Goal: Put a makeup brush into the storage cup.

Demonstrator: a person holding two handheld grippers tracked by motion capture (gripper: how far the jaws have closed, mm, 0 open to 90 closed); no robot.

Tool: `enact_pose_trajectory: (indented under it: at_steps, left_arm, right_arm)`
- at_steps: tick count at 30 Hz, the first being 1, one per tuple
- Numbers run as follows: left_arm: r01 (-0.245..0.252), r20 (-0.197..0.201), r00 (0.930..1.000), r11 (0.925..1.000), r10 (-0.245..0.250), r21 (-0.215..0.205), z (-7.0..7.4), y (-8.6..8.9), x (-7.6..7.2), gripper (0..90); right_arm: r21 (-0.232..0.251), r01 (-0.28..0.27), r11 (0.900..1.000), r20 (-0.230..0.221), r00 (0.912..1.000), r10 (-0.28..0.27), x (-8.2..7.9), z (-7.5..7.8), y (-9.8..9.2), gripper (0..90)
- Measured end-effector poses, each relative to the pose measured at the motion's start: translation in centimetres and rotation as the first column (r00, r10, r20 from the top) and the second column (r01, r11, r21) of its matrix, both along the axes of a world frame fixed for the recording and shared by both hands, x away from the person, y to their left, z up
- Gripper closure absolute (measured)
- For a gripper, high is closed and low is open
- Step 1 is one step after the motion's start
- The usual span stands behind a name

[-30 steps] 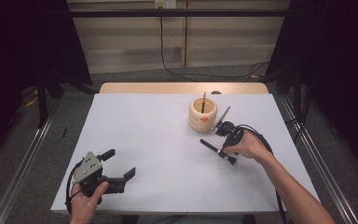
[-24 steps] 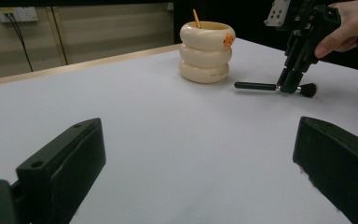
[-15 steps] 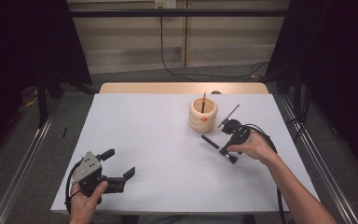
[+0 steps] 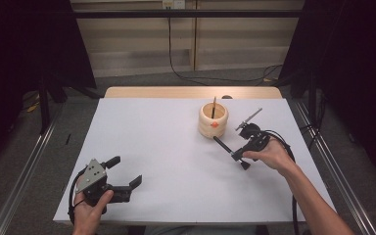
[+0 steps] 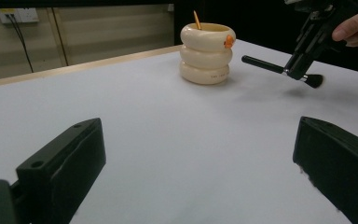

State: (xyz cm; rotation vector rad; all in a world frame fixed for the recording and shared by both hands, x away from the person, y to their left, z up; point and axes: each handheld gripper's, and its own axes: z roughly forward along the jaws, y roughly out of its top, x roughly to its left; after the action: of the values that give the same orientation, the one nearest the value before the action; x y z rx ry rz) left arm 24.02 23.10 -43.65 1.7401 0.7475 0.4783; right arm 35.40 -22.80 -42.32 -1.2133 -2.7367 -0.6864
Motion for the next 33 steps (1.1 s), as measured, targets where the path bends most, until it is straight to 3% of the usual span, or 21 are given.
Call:
enact_pose_trajectory:
  at_steps: [6, 12, 20, 23, 28, 33]
  left_arm:
    - [0.003, -0.001, 1.0000, 1.0000, -0.003, 0.003, 0.0, -0.1, 0.1, 2.4]
    - [0.001, 0.002, 1.0000, 1.0000, -0.002, 0.006, 0.0, 0.0, 0.1, 2.4]
    - [-0.003, 0.002, 1.0000, 1.0000, 0.003, 0.004, 0.0, 0.0, 0.1, 2.4]
    - [-0.004, 0.002, 1.0000, 1.0000, 0.004, 0.000, 0.0, 0.0, 0.1, 2.4]
    - [-0.003, 0.000, 1.0000, 1.0000, 0.003, -0.006, 0.1, -0.1, 0.1, 2.4]
    - [-0.002, 0.002, 1.0000, 1.0000, 0.002, -0.002, 0.1, 0.0, 0.0, 2.4]
  right_arm:
    - [0.038, 0.023, 0.999, 0.028, 0.9993, -0.024, -0.4, 0.1, -0.5, 78.3]
    - [0.109, 0.012, 0.994, 0.097, 0.9950, -0.022, -0.8, 0.6, -0.7, 78.3]
    - [0.197, 0.006, 0.980, 0.197, 0.9793, -0.045, -1.5, 0.5, -1.5, 78.3]
    - [0.226, -0.003, 0.974, 0.243, 0.9686, -0.053, -1.8, 1.0, -1.9, 78.3]
    - [0.281, -0.022, 0.959, 0.325, 0.9429, -0.074, -2.4, 1.8, -2.2, 78.3]
    - [0.323, -0.024, 0.946, 0.371, 0.9228, -0.103, -2.7, 2.2, -2.5, 78.3]
